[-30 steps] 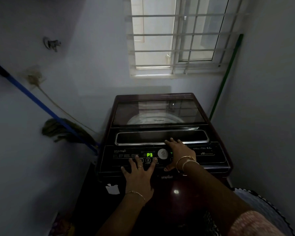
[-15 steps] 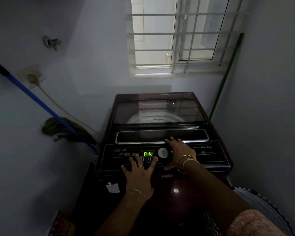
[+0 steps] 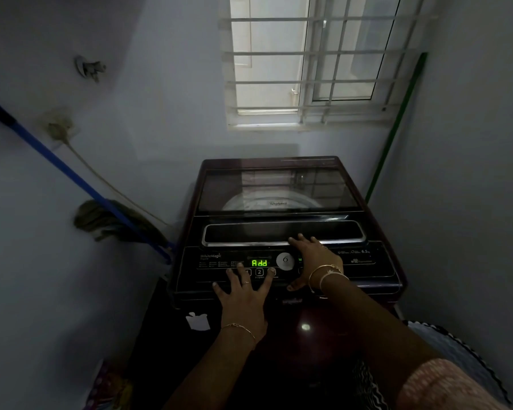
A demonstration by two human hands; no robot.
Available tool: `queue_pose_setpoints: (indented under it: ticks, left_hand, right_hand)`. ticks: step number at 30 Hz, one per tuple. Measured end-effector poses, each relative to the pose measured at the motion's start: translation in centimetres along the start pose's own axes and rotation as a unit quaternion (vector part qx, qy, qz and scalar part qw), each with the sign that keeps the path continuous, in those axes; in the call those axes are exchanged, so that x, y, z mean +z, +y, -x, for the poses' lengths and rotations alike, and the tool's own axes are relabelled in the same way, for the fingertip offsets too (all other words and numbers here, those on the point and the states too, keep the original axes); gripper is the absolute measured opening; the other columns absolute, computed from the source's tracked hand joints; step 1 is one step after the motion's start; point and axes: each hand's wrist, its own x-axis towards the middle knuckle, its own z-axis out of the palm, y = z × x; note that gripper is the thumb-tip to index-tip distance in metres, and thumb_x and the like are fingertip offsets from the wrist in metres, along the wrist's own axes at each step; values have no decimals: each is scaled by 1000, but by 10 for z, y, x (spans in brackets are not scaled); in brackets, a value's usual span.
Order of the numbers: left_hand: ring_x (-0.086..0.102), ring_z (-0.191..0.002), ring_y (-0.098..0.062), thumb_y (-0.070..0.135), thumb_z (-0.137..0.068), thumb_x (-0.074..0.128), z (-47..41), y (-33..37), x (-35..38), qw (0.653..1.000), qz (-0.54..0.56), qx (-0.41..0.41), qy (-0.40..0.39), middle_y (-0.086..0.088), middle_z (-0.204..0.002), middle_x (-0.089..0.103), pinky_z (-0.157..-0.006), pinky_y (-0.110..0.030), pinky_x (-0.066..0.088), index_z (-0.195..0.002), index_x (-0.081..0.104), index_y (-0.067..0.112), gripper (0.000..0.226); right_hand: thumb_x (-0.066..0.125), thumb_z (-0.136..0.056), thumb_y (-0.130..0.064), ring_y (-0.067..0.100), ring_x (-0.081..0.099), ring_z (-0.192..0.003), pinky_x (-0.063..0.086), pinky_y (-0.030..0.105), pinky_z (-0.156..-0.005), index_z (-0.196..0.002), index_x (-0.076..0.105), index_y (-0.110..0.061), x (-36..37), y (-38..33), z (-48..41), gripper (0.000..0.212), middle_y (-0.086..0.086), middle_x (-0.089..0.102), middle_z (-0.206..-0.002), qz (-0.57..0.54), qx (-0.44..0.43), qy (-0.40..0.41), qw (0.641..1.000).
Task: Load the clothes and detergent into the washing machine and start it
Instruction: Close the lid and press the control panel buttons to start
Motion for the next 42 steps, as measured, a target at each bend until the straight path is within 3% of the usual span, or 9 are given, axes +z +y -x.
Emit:
queue_pose_setpoints:
  ticks: [15, 22, 29, 42]
  left_hand:
    - [-6, -142, -50, 57, -79, 63, 0, 1, 0, 1000, 1, -3, -5, -29, -155, -11, -105, -73, 9, -144, -21, 43, 107]
    - [-4, -142, -49, 57, -80, 62, 0, -1, -1, 1000, 0, 0, -10, -28, -155, -9, -106, -72, 11, -144, -21, 43, 106]
    - [-4, -142, -49, 52, -81, 63, 1, -1, -3, 1000, 7, 3, -13, -28, -156, -9, -107, -72, 12, -145, -21, 44, 106]
    - [-2, -142, -49, 48, -80, 66, 1, -3, -5, 1000, 3, 10, -17, -29, -155, -8, -105, -72, 14, -146, -20, 43, 108]
  right_hand:
    - [89, -49, -45, 19, 7, -148, 35, 51, -109, -149, 14, -37, 4, 5, -3, 125, -11, 7, -160, 17, -8, 6, 1000]
    - [84, -55, -51, 20, 8, -148, 20, 50, -115, -150, 12, -36, 9, 10, 0, 119, -5, 5, -160, 16, -15, 32, 999]
    - [72, -59, -67, 23, 25, -142, 35, 42, -111, -146, 23, -34, 40, 25, 24, 105, 4, 19, -156, -50, 29, 151, 987]
    - [73, -57, -68, 26, 23, -142, 35, 44, -110, -146, 25, -31, 42, 21, 23, 108, 5, 19, -156, -51, 64, 150, 985]
